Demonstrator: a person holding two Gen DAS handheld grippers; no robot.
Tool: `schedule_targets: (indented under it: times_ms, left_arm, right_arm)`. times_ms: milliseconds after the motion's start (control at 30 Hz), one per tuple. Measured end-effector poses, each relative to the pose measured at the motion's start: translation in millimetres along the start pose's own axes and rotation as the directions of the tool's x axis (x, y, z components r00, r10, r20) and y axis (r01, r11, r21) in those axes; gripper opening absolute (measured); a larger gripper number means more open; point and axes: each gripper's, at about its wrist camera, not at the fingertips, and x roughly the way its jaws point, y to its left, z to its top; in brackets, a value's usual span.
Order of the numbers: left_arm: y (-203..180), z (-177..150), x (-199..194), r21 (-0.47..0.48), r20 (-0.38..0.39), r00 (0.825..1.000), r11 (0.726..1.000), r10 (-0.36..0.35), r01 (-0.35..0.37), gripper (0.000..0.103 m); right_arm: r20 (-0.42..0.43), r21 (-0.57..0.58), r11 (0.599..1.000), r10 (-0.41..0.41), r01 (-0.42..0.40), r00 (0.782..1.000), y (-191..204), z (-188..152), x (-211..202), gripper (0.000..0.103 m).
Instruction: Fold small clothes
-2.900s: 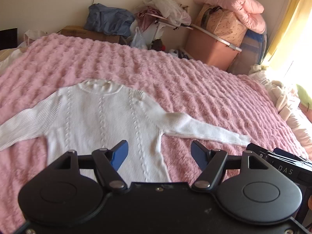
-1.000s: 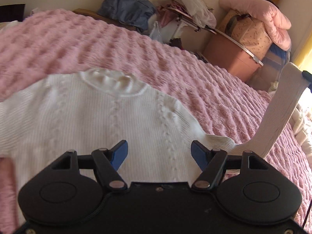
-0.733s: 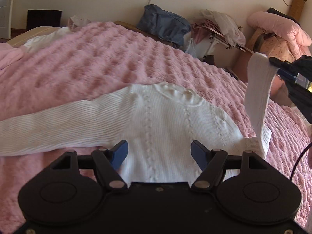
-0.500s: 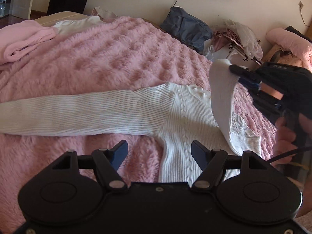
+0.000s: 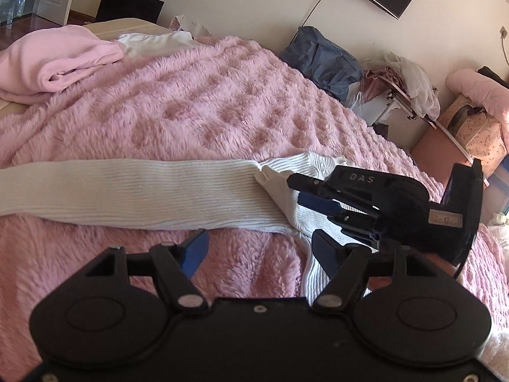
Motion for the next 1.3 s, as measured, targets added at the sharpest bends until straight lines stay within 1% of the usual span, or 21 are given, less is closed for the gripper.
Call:
schedule_targets:
  times_ms: [33,67,133,200,233,300,400,467,500,567,633,700,767,867,933,967,1033,1133,1200,1233,1300]
  left_arm:
    - [1,1,-4,0.002,0.006,1.000,1.000,0.006,-0.006,0.075]
    - [3,3,-6,0.004,0.012,1.000,1.000,0.012,-0.012,0.075]
    - [7,7,-14,0.003,0.026,0.999,1.000,0.026,-0.026,0.075]
    - [15,12,-22,-0.009,0.036,0.998,0.999,0.047,-0.046,0.075]
    - [20,13,-27,-0.020,0.040,0.998,0.998,0.055,-0.054,0.075]
    - [32,17,-38,-0.057,0.046,0.996,0.996,0.078,-0.075,0.075]
    - [61,21,-58,-0.149,0.069,0.991,0.984,0.110,-0.099,0.075]
    - [81,20,-72,-0.211,0.096,0.984,0.969,0.151,-0.128,0.075]
    - [91,20,-78,-0.243,0.105,0.978,0.958,0.179,-0.149,0.075]
    - [116,18,-90,-0.323,0.129,0.959,0.925,0.254,-0.201,0.075]
    - [143,14,-100,-0.430,0.146,0.934,0.871,0.327,-0.238,0.075]
    - [169,8,-106,-0.527,0.171,0.923,0.824,0.344,-0.210,0.075]
    - [193,3,-106,-0.603,0.191,0.924,0.783,0.331,-0.155,0.073]
    - [216,-5,-97,-0.709,0.199,0.943,0.704,0.266,-0.049,0.073]
    - [223,-11,-94,-0.748,0.187,0.944,0.662,0.270,-0.042,0.071]
    - [222,-13,-93,-0.754,0.177,0.943,0.654,0.281,-0.053,0.071]
    - [218,-16,-93,-0.753,0.165,0.940,0.654,0.300,-0.077,0.071]
    - [215,-16,-93,-0.734,0.175,0.931,0.672,0.321,-0.094,0.069]
    - [216,-13,-89,-0.732,0.157,0.922,0.669,0.353,-0.131,0.068]
    - [221,-15,-86,-0.745,0.152,0.924,0.655,0.350,-0.126,0.068]
    - [230,-18,-82,-0.783,0.160,0.928,0.615,0.337,-0.089,0.067]
  right_arm:
    - [0.001,-0.012,1.000,0.017,-0.017,1.000,2,-3,-6,0.031]
    - [0.010,-0.021,1.000,0.024,-0.024,1.000,3,-2,-11,0.042]
    - [0.069,-0.043,0.999,0.009,-0.006,0.998,3,-2,-23,0.053]
    - [0.121,-0.067,0.996,-0.043,0.052,0.992,-1,3,-28,0.053]
    - [0.128,-0.079,0.993,-0.076,0.086,0.989,-2,4,-27,0.053]
    - [0.113,-0.125,0.980,-0.141,0.155,0.984,-6,5,-17,0.051]
    - [0.065,-0.162,0.968,-0.186,0.194,0.980,-12,-1,-1,0.047]
    - [0.061,-0.183,0.957,-0.216,0.224,0.974,-15,-7,5,0.047]
    - [0.058,-0.187,0.954,-0.229,0.235,0.972,-16,-9,8,0.046]
    - [0.074,-0.188,0.952,-0.230,0.240,0.970,-16,-11,7,0.046]
    - [0.101,-0.180,0.956,-0.215,0.230,0.971,-11,-11,0,0.047]
    - [0.117,-0.191,0.960,-0.185,0.205,0.976,-3,-12,-4,0.047]
    - [0.118,-0.214,0.955,-0.186,0.208,0.975,2,-13,-4,0.047]
    - [0.096,-0.220,0.952,-0.198,0.215,0.975,4,-12,2,0.047]
    - [0.094,-0.208,0.953,-0.206,0.222,0.974,3,-13,2,0.047]
    - [0.094,-0.206,0.953,-0.208,0.224,0.973,3,-12,2,0.047]
    - [0.091,-0.207,0.952,-0.211,0.226,0.973,4,-14,2,0.047]
    - [0.083,-0.219,0.949,-0.214,0.227,0.973,5,-15,3,0.047]
    - [0.078,-0.223,0.948,-0.217,0.229,0.973,5,-15,5,0.047]
    - [0.076,-0.222,0.948,-0.217,0.229,0.973,5,-15,6,0.047]
    - [0.075,-0.219,0.949,-0.216,0.227,0.974,5,-15,5,0.047]
